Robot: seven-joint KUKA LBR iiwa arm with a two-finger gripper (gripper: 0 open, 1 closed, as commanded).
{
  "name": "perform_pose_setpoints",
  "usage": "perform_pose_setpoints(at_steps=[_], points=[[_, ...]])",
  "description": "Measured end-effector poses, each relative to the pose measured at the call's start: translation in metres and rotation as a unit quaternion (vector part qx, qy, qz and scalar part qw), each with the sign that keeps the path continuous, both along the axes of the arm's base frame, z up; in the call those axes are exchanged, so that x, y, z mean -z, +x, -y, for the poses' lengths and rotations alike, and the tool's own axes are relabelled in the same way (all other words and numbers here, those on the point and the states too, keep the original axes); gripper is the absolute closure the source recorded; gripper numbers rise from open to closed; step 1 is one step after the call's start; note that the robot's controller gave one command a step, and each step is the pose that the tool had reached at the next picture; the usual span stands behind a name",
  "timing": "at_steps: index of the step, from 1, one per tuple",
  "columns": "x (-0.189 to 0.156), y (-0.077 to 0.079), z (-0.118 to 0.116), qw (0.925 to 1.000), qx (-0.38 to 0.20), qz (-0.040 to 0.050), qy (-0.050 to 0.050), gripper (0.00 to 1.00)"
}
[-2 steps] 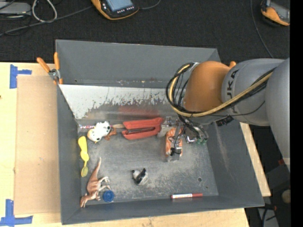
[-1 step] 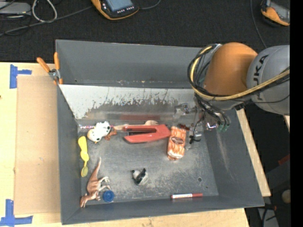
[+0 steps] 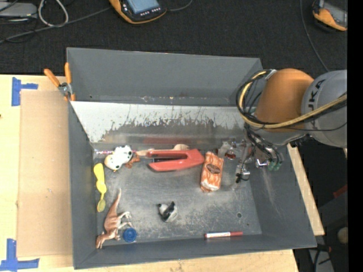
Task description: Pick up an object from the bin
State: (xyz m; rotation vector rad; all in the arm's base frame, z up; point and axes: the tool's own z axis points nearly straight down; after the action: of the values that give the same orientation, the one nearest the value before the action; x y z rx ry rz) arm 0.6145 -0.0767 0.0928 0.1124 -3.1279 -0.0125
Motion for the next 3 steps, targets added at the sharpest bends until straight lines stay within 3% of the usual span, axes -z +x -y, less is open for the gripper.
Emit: perform_pose_setpoints(at_steps=[1, 2, 3], points=[[0.006, 0.002, -0.037, 0.9998, 0.02, 0.0013, 0.0, 0.0], [0.019, 0.004, -0.091, 0.9947, 0.103, 0.0008, -0.002, 0.0], [0.024, 0.004, -0.115, 0.9963, 0.086, 0.0023, -0.001, 0.0]])
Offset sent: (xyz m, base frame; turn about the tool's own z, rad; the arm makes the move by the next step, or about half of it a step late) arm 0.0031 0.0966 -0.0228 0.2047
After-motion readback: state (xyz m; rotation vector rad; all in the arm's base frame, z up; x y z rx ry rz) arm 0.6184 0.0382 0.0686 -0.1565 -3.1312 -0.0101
